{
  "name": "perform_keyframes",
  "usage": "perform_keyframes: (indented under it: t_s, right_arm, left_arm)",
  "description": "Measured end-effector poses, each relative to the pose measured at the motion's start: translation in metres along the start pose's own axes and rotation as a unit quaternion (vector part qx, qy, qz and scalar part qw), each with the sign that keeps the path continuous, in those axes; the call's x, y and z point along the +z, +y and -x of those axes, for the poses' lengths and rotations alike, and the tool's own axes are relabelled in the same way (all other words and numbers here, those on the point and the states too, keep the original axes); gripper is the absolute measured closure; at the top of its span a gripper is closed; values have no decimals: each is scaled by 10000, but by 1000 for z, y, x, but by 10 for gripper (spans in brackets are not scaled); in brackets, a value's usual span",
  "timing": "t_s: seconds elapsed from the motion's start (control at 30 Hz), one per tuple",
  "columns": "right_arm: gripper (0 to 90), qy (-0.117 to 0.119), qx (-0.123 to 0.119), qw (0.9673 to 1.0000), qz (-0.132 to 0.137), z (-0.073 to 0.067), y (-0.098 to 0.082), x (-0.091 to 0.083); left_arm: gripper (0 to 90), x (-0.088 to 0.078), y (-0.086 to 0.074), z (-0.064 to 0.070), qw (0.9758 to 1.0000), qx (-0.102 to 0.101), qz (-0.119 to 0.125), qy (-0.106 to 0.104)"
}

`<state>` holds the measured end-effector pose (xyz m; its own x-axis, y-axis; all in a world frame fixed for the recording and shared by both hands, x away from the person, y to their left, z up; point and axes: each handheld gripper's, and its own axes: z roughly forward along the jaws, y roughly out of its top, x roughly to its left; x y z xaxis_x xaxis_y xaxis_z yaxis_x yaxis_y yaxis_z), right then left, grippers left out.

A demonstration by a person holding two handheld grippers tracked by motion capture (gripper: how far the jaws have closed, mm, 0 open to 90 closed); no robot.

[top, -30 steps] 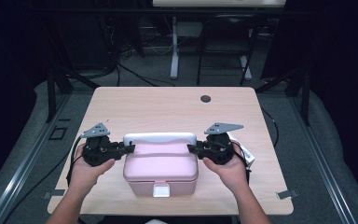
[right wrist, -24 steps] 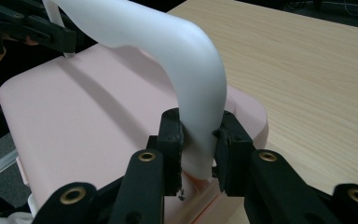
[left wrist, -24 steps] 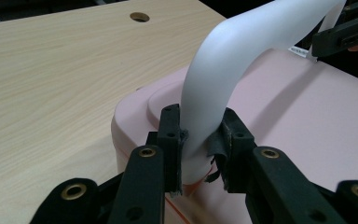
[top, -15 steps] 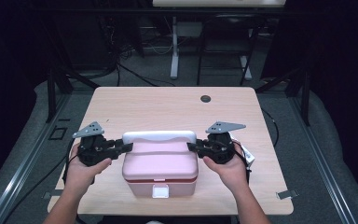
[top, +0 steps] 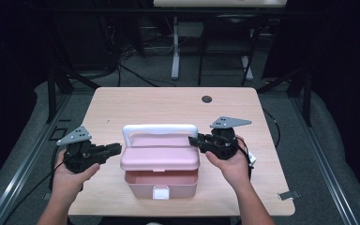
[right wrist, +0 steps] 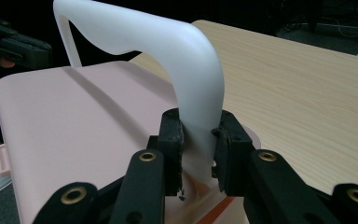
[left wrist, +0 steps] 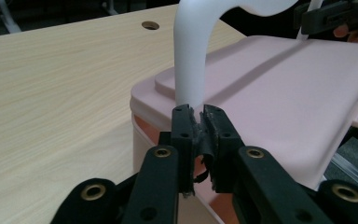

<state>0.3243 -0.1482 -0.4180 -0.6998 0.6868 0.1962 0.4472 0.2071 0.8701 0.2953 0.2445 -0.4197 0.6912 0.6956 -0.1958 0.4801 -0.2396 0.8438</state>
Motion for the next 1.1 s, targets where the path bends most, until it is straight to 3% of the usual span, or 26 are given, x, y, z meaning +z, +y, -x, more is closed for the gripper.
perform_keyframes:
  t_s: [0.23,0.73,1.1]
  right_arm:
    - [743,74,75,9999,90,4,3,0]
    - [744,246,154,9994,176,8,10,2]
    - [744,252,175,9994,158,11,10,1]
  left_arm:
    - [891,-5,-4,2,10000,-1,-20,65]
    - [896,-4,-16,8,9997,-42,-235,76]
    - [896,8,-17,21,9992,36,-341,-213]
